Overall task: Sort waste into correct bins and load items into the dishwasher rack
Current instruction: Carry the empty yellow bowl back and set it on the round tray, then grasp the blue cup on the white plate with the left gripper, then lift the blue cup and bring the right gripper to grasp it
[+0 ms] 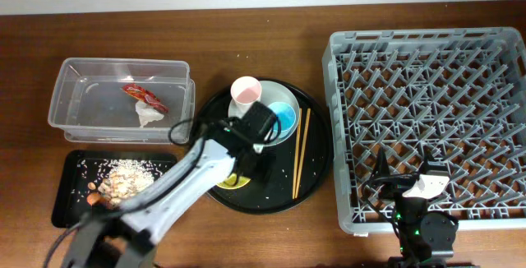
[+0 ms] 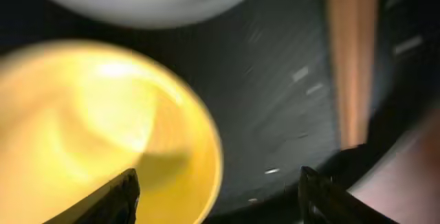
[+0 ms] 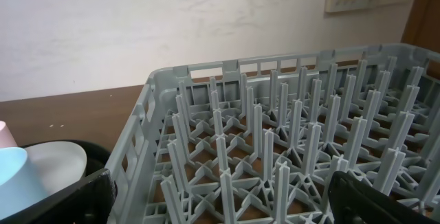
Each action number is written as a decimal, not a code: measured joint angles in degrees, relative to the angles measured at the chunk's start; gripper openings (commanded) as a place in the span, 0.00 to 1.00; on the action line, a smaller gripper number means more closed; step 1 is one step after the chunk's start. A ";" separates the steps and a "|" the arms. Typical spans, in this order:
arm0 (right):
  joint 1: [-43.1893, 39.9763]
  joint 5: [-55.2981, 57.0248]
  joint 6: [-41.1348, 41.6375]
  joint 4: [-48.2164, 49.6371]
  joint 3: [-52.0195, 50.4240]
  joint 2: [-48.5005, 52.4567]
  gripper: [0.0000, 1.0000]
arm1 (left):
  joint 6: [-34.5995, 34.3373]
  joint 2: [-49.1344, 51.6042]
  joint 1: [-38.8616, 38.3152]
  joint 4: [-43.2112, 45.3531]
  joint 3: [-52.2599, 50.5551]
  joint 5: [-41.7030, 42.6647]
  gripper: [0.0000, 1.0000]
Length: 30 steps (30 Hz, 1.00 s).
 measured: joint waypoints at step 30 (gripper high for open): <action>0.00 0.00 -0.02 0.00 0.00 0.00 0.98 | -3.28 8.33 0.00 22.58 4.20 -7.13 0.29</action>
